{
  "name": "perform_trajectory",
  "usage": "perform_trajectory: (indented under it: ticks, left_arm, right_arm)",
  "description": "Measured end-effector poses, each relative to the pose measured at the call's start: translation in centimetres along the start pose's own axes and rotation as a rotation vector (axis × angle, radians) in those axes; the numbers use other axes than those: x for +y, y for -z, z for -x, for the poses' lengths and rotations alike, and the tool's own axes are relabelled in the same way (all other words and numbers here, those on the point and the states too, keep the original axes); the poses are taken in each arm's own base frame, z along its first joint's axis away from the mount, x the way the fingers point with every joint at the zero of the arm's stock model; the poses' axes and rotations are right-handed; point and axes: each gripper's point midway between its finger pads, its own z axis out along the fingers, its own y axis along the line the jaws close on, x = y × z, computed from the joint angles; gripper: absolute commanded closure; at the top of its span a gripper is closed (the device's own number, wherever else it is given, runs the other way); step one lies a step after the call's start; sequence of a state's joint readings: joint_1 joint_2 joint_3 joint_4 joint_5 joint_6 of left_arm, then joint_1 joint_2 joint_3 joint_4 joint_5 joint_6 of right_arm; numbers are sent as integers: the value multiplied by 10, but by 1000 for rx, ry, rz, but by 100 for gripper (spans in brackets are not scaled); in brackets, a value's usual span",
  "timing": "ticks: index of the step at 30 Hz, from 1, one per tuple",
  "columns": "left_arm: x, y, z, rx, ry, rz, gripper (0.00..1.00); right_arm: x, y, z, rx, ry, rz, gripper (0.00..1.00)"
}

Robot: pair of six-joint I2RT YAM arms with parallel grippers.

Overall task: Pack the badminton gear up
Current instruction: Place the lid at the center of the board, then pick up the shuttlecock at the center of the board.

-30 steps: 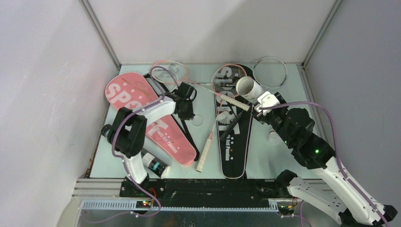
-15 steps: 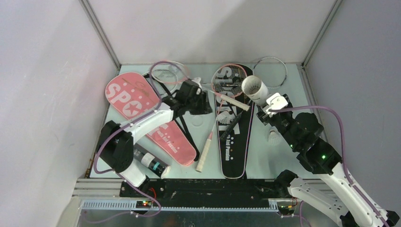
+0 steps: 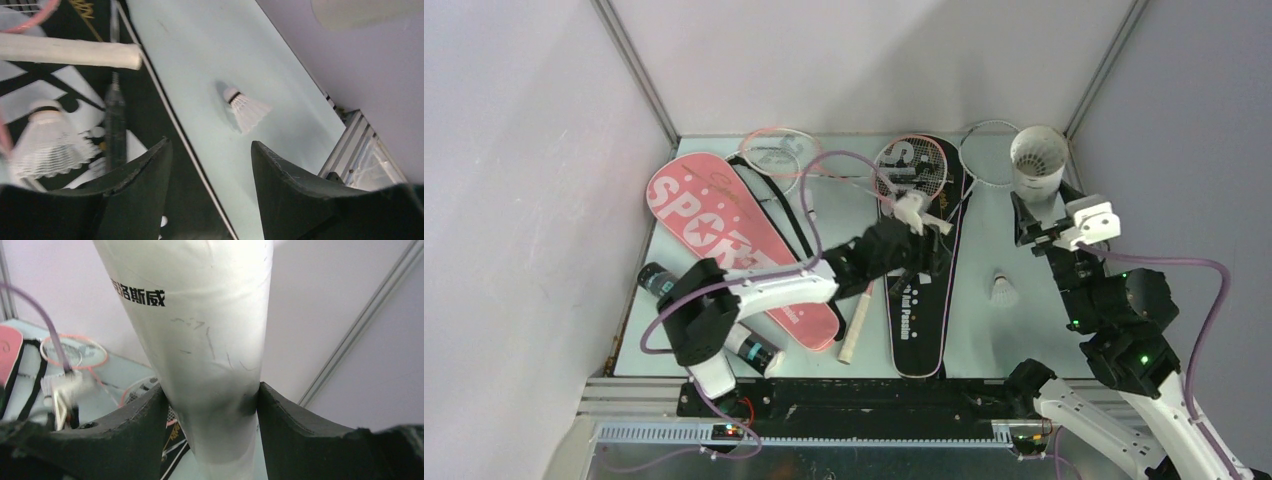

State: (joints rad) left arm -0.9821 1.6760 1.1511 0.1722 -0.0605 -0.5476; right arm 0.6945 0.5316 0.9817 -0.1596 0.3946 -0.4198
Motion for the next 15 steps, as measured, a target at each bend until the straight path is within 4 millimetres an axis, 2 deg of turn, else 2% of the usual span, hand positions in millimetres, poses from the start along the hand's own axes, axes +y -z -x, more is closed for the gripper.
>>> perform_trajectory:
  ticks: [4,6,11,15]
  left_arm:
    - [-36,-20,-34,-42,-72,-39,33]
    - [-46,-32,-57,-46,-115,-37,32]
    - [-57,-58,-101,-41,-218,-1,30]
    - [-66,-77,-115,-58,-260,11,29]
  right_arm:
    - [-11,4,16,-44,-30,-36,48]
    - [-17,7,21,-59,-44,-51,48]
    - [-30,18,33,-97,-74,-86,48]
    - [-35,20,40,-111,-82,-97,48]
